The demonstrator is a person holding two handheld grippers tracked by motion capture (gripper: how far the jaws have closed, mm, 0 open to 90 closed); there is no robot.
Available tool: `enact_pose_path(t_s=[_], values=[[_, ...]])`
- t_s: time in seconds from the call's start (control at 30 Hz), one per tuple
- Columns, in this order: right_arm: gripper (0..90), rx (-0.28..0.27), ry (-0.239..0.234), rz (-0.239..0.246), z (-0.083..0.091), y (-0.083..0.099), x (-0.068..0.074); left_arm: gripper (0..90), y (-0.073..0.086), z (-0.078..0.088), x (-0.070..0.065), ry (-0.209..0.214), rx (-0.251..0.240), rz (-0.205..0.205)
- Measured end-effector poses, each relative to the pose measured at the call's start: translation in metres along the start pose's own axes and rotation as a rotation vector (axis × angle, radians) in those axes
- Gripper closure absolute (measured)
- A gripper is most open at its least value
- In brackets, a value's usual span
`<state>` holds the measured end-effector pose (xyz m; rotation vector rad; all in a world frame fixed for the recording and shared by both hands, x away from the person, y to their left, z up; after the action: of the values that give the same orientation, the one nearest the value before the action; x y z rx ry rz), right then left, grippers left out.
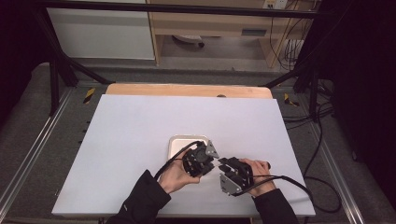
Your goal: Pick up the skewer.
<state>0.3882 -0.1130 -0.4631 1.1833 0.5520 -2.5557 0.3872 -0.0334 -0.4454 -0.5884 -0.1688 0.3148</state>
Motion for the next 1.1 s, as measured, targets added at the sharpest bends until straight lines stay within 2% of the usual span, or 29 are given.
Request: enact_pose_path(t_s=[0.27, 0.5, 0.63, 0.67, 0.7, 0.73, 0.77, 0.87, 0.93, 0.97, 1.1], values=[[86.2, 0.013, -0.026, 0.058, -0.002, 0.001, 0.004, 88.8, -0.003, -0.002, -0.003, 0.012, 0.000, -0.012], [88.8, 0.010, -0.022, 0.066, 0.000, 0.000, 0.003, 88.8, -0.003, -0.002, -0.003, 0.014, -0.001, -0.019], [89.0, 0.015, -0.013, 0.054, 0.001, 0.000, 0.002, 88.3, -0.004, -0.001, -0.002, 0.008, -0.027, -0.020], [89.1, 0.020, -0.007, 0.049, 0.002, 0.001, 0.000, 84.2, -0.005, 0.000, -0.001, 0.005, -0.034, -0.021], [89.1, 0.020, -0.007, 0.049, 0.002, 0.001, 0.000, 84.2, -0.004, 0.001, 0.000, -0.007, -0.032, -0.022], [89.1, 0.036, 0.003, 0.058, 0.003, 0.003, -0.002, 70.1, -0.003, 0.001, 0.001, -0.013, -0.027, -0.022], [89.1, 0.036, 0.003, 0.058, 0.003, 0.003, -0.002, 70.1, -0.001, 0.003, 0.002, -0.007, -0.016, -0.022], [89.1, 0.066, 0.038, 0.087, 0.006, 0.007, -0.007, 61.7, 0.007, 0.008, 0.007, -0.008, 0.020, -0.019], [89.1, 0.078, 0.043, 0.097, 0.007, 0.008, -0.008, 61.2, 0.013, 0.011, 0.011, -0.017, 0.053, -0.014], [89.1, 0.097, 0.041, 0.124, 0.006, 0.009, -0.009, 61.2, 0.016, 0.011, 0.013, -0.020, 0.072, -0.016], [89.1, 0.109, 0.043, 0.150, 0.004, 0.007, -0.010, 64.6, 0.021, 0.009, 0.014, -0.009, 0.115, -0.019]])
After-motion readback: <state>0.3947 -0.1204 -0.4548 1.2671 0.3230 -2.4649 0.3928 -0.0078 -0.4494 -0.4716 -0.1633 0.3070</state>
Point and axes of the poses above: each handheld gripper's, and its own axes: z roughly backward along the jaws, y roughly out of its underside, x roughly to its left, the point moved 9 cm from there along -z, roughly forward along the jaws, and after that the axes turned 3 degrees about -z, right-handed, at the moved point
